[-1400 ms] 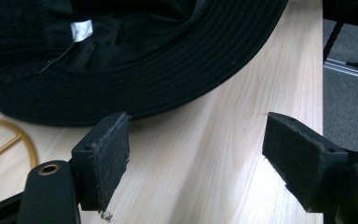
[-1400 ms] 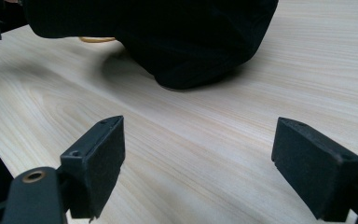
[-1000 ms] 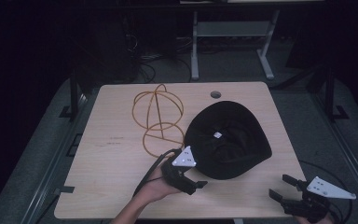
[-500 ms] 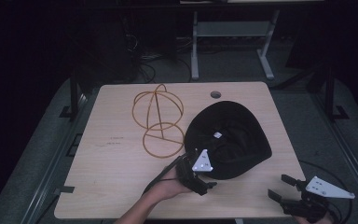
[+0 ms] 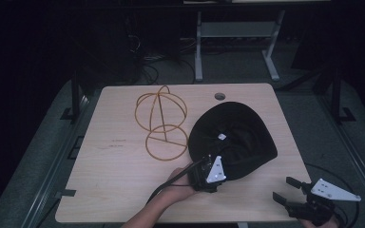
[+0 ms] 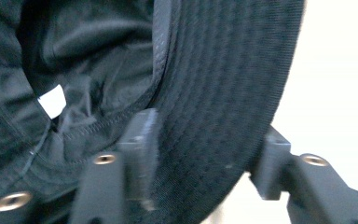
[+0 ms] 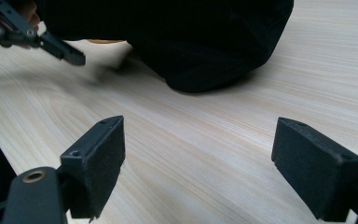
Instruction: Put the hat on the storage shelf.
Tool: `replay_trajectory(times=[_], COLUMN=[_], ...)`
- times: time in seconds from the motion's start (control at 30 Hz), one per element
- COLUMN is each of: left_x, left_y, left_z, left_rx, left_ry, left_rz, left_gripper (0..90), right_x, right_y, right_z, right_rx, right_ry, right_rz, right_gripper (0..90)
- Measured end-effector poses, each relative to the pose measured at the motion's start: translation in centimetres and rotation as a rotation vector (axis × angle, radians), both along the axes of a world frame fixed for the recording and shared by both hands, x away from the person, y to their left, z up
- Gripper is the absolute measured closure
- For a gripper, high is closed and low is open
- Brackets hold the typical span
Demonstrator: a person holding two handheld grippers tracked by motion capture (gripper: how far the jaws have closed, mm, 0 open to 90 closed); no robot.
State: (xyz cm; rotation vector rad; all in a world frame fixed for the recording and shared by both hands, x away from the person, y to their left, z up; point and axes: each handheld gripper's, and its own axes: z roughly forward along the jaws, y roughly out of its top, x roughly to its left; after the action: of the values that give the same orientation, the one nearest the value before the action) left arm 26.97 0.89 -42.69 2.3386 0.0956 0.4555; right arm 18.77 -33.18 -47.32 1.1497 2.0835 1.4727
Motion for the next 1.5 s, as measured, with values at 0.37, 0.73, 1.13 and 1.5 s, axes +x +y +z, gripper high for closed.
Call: replay_trajectory(times=[0.37, 0.73, 1.13, 1.5], left_x=[0.1, 0.0, 0.2, 0.5], left_y=[0.9, 1.4, 2.8, 3.5], left_z=[1.5, 3.8, 5.6, 6.3], left_rx=[-0.075, -0.215, -0.347, -0.38], left_ry=[-0.016, 0.063, 0.153, 0.179], left_rz=[-0.013, -0.038, -0.068, -0.083], left_gripper=[85.3, 85.6, 85.7, 85.8], right_x=[0.4, 1.2, 2.3, 3.0], right_y=[0.3, 0.5, 0.5, 0.8], right_z=[0.1, 0.1, 0.5, 1.2], right_rx=[0.017, 0.042, 0.114, 0.114], right_ry=[0.006, 0.001, -0.02, -0.051], right_rz=[0.002, -0.006, 0.005, 0.04], right_gripper=[16.7, 16.7, 16.3, 16.2])
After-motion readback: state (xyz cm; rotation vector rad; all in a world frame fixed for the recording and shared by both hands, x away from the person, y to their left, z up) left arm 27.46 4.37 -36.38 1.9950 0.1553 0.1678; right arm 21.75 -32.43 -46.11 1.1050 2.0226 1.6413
